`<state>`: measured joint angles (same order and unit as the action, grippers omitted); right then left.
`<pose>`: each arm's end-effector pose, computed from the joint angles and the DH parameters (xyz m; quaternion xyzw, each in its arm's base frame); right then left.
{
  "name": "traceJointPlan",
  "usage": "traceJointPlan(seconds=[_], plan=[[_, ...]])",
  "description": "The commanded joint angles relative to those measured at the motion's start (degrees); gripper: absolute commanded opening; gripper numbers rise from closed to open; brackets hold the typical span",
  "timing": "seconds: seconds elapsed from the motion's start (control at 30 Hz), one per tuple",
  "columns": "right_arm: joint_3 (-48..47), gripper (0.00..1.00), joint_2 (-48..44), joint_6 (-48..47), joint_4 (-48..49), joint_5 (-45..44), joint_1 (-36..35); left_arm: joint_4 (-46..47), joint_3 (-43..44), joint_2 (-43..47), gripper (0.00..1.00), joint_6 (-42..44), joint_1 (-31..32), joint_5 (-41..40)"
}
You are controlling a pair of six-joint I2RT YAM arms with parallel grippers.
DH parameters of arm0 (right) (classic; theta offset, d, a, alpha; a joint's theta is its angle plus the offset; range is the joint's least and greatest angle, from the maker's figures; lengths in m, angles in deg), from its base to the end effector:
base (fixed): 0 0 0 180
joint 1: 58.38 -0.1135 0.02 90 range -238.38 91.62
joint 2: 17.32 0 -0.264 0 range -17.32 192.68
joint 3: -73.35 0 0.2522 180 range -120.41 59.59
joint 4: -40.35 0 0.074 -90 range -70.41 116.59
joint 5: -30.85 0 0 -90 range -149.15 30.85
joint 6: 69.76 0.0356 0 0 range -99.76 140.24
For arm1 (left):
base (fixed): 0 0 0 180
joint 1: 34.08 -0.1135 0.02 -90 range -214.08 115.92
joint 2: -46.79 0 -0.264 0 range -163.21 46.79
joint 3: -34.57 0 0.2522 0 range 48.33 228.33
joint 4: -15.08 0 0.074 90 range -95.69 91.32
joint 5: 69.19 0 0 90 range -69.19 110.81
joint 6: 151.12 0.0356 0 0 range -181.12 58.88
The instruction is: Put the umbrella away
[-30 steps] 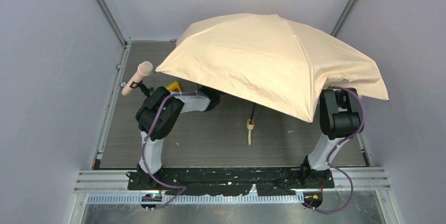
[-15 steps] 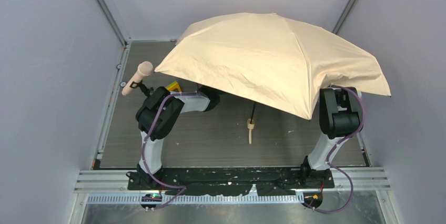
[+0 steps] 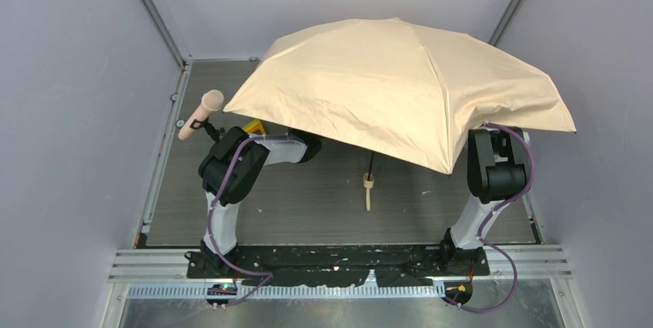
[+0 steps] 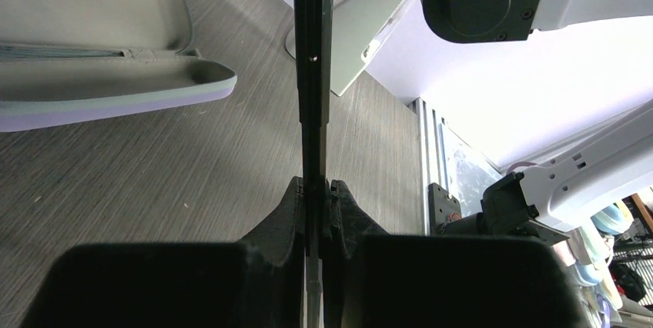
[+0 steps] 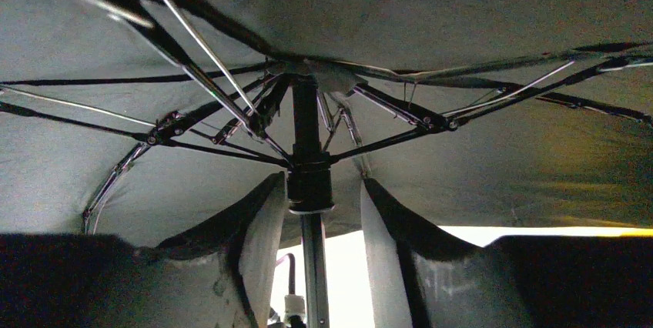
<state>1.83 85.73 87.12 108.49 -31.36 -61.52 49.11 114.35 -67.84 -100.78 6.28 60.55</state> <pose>0.3778 0.0373 0.3017 0.0481 0.4836 0.5859 0.6484 0.3193 -0.3012 0.2079 0.2427 0.6683 -0.6099 0.3501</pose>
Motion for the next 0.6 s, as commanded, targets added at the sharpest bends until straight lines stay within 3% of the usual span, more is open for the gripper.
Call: traceJointPlan(seconds=[0.0,0.37,0.57], plan=[[-4.6,0.48,0.3,-0.1,0.9,2.3,0.6,1.8,-0.2,0.2,0.0,2.0,0.5,5.3],[-6.6,0.55,1.0,-1.1,-4.3,4.6,0.0,1.6,0.0,0.3,0.0,2.2,0.5,6.3],[-7.3,0.45,2.0,-2.0,-6.6,4.0,-0.6,0.8,0.5,0.4,0.0,2.7,0.6,6.7]])
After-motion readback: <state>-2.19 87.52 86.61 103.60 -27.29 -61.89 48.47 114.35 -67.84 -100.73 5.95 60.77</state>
